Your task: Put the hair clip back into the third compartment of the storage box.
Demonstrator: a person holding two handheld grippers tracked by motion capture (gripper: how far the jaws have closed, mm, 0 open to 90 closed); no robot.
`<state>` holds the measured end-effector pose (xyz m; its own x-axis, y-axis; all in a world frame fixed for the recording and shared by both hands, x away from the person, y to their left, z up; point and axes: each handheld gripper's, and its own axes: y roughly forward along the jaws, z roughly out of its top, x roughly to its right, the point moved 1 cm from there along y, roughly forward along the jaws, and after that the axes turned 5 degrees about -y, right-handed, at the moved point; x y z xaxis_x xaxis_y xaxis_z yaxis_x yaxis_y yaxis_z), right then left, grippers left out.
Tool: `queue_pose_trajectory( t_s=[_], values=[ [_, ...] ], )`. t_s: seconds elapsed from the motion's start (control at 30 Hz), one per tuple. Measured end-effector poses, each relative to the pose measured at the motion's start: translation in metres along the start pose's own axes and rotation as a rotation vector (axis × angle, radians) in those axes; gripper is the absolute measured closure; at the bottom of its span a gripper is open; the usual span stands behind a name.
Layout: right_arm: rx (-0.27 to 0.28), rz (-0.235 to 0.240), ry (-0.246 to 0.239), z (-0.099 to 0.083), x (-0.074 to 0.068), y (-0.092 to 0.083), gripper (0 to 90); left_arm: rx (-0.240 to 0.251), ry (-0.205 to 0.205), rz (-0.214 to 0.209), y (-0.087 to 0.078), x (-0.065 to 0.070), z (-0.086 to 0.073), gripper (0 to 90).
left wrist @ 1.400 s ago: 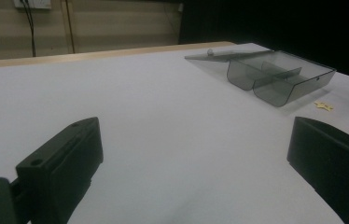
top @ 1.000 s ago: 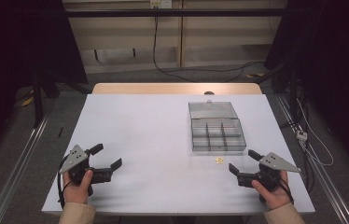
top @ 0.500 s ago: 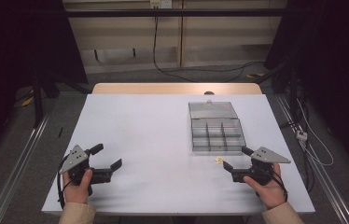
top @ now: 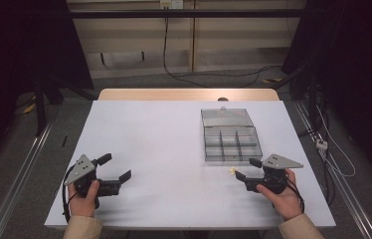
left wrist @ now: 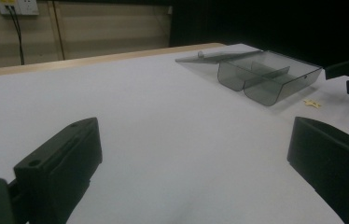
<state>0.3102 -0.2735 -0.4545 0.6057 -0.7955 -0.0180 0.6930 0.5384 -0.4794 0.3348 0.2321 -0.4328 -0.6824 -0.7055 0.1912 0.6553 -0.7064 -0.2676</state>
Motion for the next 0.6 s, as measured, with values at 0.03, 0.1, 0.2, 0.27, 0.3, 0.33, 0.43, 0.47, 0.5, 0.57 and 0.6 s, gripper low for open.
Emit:
queue_pose_trajectory(
  t_s=[0.03, 0.1, 0.2, 0.27, 0.3, 0.33, 0.43, 0.47, 0.5, 0.57, 0.6],
  values=[
    [-0.007, 0.006, 0.002, 0.0, 0.001, 0.001, 29.8, 0.001, -0.001, -0.002, 0.0, 0.0, 0.0, 2.8],
    [-0.026, 0.017, 0.004, 0.001, 0.002, 0.004, 36.2, 0.004, 0.003, -0.005, 0.0, 0.0, 0.0, 2.8],
    [-0.053, 0.034, -0.01, 0.002, 0.002, 0.008, 45.3, 0.004, 0.003, -0.005, 0.0, 0.0, 0.0, 2.8],
    [-0.068, 0.043, -0.015, 0.004, 0.002, 0.011, 49.2, 0.001, 0.0, -0.006, 0.0, -0.001, 0.0, 2.8],
    [-0.076, 0.047, -0.023, 0.004, 0.002, 0.012, 51.5, 0.001, 0.001, -0.007, 0.0, -0.001, 0.0, 2.8],
    [-0.083, 0.052, -0.026, 0.004, 0.002, 0.014, 53.1, 0.0, 0.001, -0.008, 0.001, -0.001, 0.0, 2.7],
    [-0.098, 0.064, -0.031, 0.005, 0.002, 0.018, 55.2, 0.001, 0.0, -0.008, 0.001, -0.001, 0.0, 2.7],
    [-0.107, 0.066, -0.032, 0.005, 0.003, 0.019, 56.0, -0.001, -0.001, -0.009, 0.001, -0.001, 0.0, 2.8],
    [-0.115, 0.066, -0.035, 0.005, 0.003, 0.02, 57.4, -0.004, 0.0, -0.009, 0.001, -0.001, 0.0, 2.8],
    [-0.128, 0.074, -0.04, 0.004, 0.003, 0.023, 58.4, -0.006, 0.0, -0.009, 0.002, -0.001, 0.0, 2.8],
    [-0.132, 0.074, -0.045, 0.004, 0.003, 0.024, 58.6, -0.006, 0.0, -0.009, 0.002, -0.001, 0.0, 2.7]
  ],
)
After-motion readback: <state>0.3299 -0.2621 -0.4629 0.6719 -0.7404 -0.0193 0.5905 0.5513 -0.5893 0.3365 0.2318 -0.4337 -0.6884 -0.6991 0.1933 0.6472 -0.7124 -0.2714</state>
